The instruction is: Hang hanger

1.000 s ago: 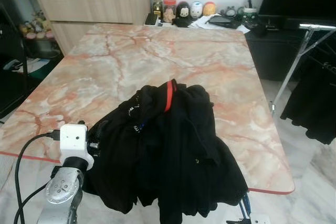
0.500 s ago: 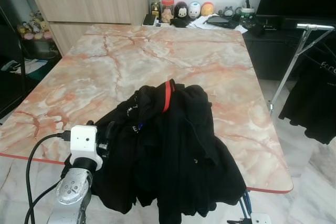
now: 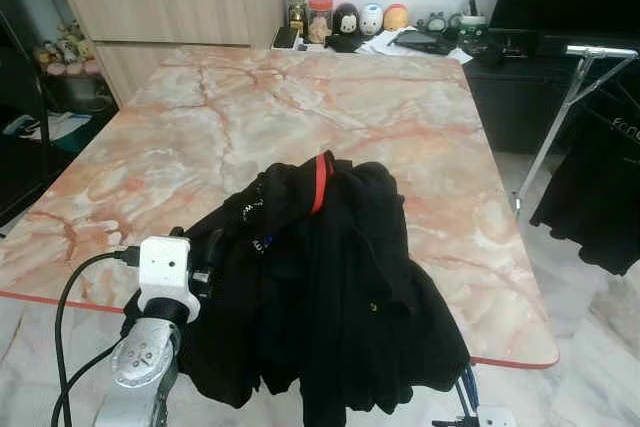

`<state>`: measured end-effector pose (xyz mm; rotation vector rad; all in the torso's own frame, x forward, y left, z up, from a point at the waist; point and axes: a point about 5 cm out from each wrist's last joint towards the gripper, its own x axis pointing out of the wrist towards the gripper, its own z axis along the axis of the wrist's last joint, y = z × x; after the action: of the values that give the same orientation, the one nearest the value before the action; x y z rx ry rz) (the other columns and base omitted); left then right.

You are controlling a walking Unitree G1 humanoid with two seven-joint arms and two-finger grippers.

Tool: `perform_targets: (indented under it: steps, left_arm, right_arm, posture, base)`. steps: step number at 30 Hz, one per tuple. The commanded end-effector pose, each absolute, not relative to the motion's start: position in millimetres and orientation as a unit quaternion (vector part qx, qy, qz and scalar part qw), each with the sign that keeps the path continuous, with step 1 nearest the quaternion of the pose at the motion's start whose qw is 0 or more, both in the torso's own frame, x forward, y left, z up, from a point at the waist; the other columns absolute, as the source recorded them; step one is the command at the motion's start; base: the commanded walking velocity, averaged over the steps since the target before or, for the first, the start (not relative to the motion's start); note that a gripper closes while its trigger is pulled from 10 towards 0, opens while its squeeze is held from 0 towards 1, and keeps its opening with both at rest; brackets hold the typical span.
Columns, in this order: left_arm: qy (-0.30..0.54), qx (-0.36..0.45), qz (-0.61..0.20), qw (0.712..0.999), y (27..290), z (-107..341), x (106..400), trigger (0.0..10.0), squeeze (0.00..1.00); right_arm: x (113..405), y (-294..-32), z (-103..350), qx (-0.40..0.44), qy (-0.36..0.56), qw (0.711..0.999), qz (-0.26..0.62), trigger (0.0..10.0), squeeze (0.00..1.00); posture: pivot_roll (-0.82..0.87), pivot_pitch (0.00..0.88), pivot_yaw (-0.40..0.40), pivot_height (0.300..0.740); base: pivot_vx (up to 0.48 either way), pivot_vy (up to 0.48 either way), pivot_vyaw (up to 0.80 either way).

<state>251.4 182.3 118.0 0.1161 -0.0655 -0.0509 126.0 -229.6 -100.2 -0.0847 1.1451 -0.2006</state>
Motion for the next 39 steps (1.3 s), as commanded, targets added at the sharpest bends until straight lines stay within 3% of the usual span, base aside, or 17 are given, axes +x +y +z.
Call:
perform_targets:
  steps: [1,9,39]
  left_arm:
    - [-0.038,0.059,-0.026,0.997,181.1,119.4,253.3,10.0,0.0]
    - [-0.038,0.06,-0.03,0.997,181.3,119.5,260.6,10.0,0.0]
    - [-0.027,0.068,-0.032,0.997,186.3,116.1,259.5,10.0,0.0]
  right_arm:
    - [125.4,-229.8,-100.3,-0.039,0.541,0.835,-0.095,10.0,0.0]
    - [128.4,-227.9,-99.8,-0.04,0.538,0.837,-0.089,10.0,0.0]
    - [127.9,-230.1,-99.4,-0.039,0.536,0.838,-0.091,10.0,0.0]
  posture:
    - [-0.03,0.0,-0.021,0.74]
    - [-0.03,0.0,-0.017,0.74]
    - [-0.04,0.0,-0.006,0.74]
  base:
    - [0.0,0.0,0.0]
    - [-0.092,0.0,0.0]
    - [-0.298,0.0,0.0]
